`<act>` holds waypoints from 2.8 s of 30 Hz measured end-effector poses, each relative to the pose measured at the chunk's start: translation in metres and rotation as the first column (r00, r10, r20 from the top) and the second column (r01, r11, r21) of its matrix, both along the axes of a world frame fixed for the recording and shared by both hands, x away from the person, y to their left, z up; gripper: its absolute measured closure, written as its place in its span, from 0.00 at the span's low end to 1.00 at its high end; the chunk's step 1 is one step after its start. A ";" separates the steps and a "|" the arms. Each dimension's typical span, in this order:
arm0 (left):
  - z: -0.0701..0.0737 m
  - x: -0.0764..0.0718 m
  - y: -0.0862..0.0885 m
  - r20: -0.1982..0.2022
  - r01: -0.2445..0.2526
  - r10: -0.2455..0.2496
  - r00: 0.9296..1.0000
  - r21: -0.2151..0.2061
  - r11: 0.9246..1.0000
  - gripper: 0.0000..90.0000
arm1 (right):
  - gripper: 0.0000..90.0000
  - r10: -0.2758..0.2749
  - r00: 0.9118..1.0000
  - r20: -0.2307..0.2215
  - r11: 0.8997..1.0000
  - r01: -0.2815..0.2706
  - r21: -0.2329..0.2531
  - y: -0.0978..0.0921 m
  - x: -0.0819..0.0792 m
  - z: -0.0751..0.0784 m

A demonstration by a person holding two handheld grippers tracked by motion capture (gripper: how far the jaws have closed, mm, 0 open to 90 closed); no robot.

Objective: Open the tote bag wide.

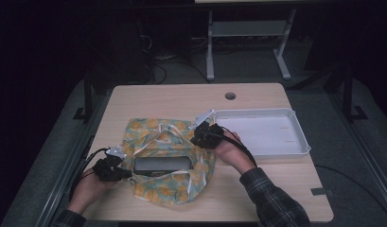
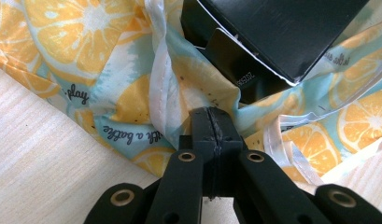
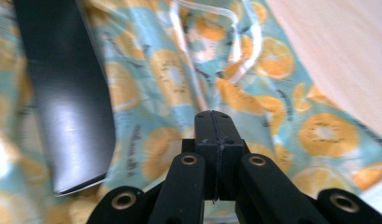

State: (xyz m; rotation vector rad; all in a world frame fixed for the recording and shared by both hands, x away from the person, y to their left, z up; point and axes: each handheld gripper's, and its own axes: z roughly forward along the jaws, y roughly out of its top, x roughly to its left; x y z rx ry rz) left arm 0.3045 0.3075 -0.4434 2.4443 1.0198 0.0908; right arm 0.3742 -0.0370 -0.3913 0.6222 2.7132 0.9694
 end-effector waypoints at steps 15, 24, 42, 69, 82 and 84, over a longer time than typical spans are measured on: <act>0.000 0.001 0.001 -0.007 0.006 -0.006 1.000 -0.001 1.000 1.00 | 0.86 0.108 0.990 -0.095 0.994 -0.108 0.010 0.017 -0.014 -0.014; 0.001 0.001 -0.003 -0.011 -0.009 0.009 1.000 0.011 1.000 1.00 | 1.00 0.066 0.997 -0.027 0.998 -0.067 -0.018 0.016 -0.011 -0.007; 0.003 0.000 -0.007 -0.004 0.011 -0.011 1.000 0.055 0.998 1.00 | 1.00 -0.131 0.991 -0.030 0.985 0.127 -0.116 -0.011 0.044 -0.032; 0.003 0.000 -0.007 -0.004 0.006 -0.005 1.000 0.055 0.998 1.00 | 0.85 -0.137 0.987 -0.087 0.989 0.130 -0.076 -0.011 0.047 -0.030; 0.003 0.000 -0.006 -0.003 0.009 -0.009 1.000 0.056 0.998 1.00 | 0.76 -0.086 0.992 -0.093 0.996 0.089 0.025 -0.014 0.026 0.001; 0.003 0.000 -0.006 -0.003 0.009 -0.009 1.000 0.056 0.998 1.00 | 0.75 -0.071 0.994 -0.088 0.997 0.074 0.034 -0.013 0.021 0.005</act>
